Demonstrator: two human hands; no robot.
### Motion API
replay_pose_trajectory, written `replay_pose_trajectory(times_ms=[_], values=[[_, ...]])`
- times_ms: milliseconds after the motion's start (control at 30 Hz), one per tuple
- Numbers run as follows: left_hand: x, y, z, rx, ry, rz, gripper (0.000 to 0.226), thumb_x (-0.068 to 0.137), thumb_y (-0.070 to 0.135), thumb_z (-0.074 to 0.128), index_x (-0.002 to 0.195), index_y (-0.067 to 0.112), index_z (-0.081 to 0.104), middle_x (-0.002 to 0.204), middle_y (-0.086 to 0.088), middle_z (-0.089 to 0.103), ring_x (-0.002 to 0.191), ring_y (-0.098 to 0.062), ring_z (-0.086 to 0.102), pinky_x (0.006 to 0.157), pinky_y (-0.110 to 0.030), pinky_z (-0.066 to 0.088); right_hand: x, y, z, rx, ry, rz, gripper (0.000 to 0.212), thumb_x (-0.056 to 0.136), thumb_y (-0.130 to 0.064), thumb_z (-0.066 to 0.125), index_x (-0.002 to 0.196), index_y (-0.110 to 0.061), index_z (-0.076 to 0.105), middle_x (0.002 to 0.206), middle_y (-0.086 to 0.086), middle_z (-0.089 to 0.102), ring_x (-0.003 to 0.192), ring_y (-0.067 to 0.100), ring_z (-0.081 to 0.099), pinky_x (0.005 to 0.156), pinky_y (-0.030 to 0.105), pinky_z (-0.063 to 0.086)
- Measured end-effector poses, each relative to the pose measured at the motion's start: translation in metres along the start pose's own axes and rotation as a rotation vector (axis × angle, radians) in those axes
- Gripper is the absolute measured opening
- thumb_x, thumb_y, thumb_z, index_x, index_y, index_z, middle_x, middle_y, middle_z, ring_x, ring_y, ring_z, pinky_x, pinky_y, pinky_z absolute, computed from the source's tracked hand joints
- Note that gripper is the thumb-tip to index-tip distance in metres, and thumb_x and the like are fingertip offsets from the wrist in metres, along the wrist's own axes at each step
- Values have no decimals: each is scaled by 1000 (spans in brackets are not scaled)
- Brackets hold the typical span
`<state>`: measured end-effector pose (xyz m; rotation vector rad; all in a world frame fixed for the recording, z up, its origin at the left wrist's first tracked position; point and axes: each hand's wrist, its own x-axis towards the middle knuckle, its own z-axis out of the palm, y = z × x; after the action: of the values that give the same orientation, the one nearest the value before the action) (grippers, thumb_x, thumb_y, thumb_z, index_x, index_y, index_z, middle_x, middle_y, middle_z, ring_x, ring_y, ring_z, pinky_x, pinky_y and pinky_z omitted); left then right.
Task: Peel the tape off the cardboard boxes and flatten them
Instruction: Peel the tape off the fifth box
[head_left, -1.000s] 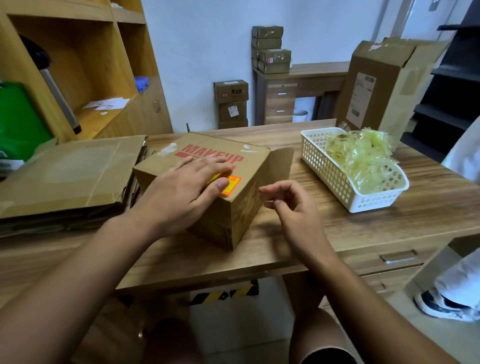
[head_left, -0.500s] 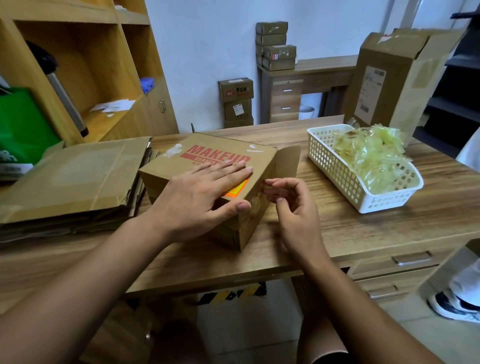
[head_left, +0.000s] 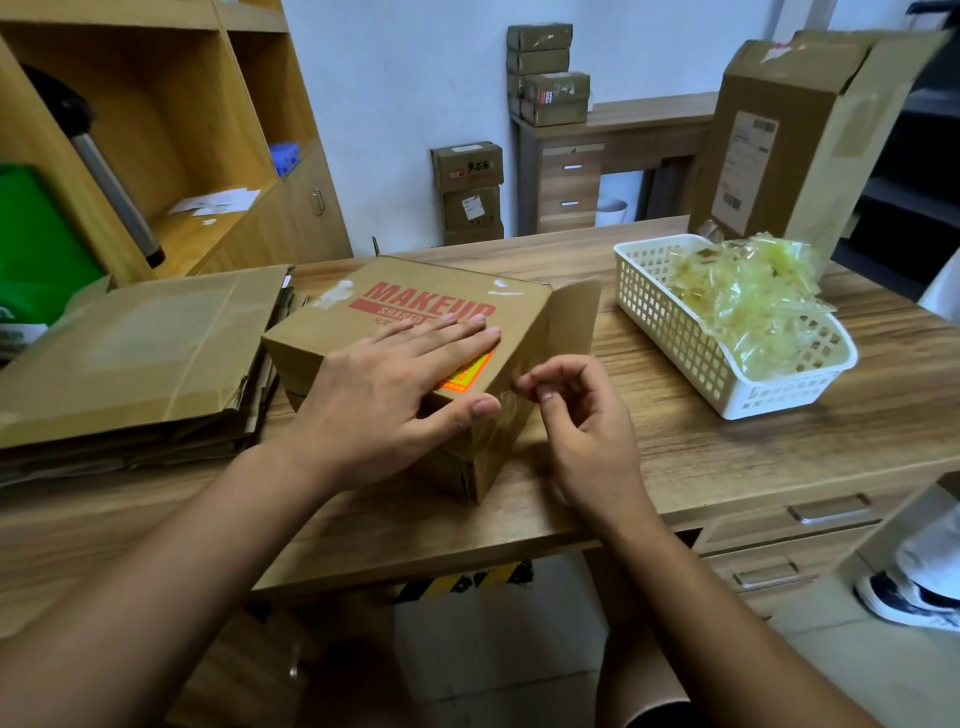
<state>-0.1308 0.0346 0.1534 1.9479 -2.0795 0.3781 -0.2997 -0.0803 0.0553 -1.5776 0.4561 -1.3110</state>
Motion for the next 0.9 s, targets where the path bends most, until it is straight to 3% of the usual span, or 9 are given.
replay_pose_trajectory(times_ms=[200, 500, 733, 900], values=[[-1, 0, 2, 4, 11, -2, 71, 93, 80, 8, 153, 47, 28, 157, 18, 34, 145, 0, 28, 117, -30, 24, 0, -1, 0, 84, 33, -3, 28, 97, -2, 54, 109, -26, 63, 117, 2, 71, 115, 24, 67, 101, 46, 53], [0, -1, 2, 7, 12, 6, 73, 92, 80, 9, 154, 46, 28, 158, 17, 33, 146, -2, 27, 119, -33, 26, -2, -5, -1, 10, -18, 4, 23, 99, -5, 56, 104, -26, 64, 105, -1, 71, 106, 23, 68, 94, 37, 55], [-1, 0, 2, 10, 13, 8, 75, 92, 81, 7, 154, 44, 28, 158, 16, 33, 146, -3, 27, 119, -33, 25, 0, -6, 0, 20, -9, -13, 24, 98, 3, 57, 113, -14, 63, 116, 0, 71, 113, 20, 68, 99, 35, 54], [0, 0, 3, 2, 17, 4, 73, 92, 80, 7, 153, 45, 27, 158, 16, 33, 146, -3, 28, 119, -32, 26, -1, -8, 0, -8, -13, -17, 26, 98, -1, 59, 107, -25, 63, 109, -2, 71, 108, 20, 69, 94, 32, 55]])
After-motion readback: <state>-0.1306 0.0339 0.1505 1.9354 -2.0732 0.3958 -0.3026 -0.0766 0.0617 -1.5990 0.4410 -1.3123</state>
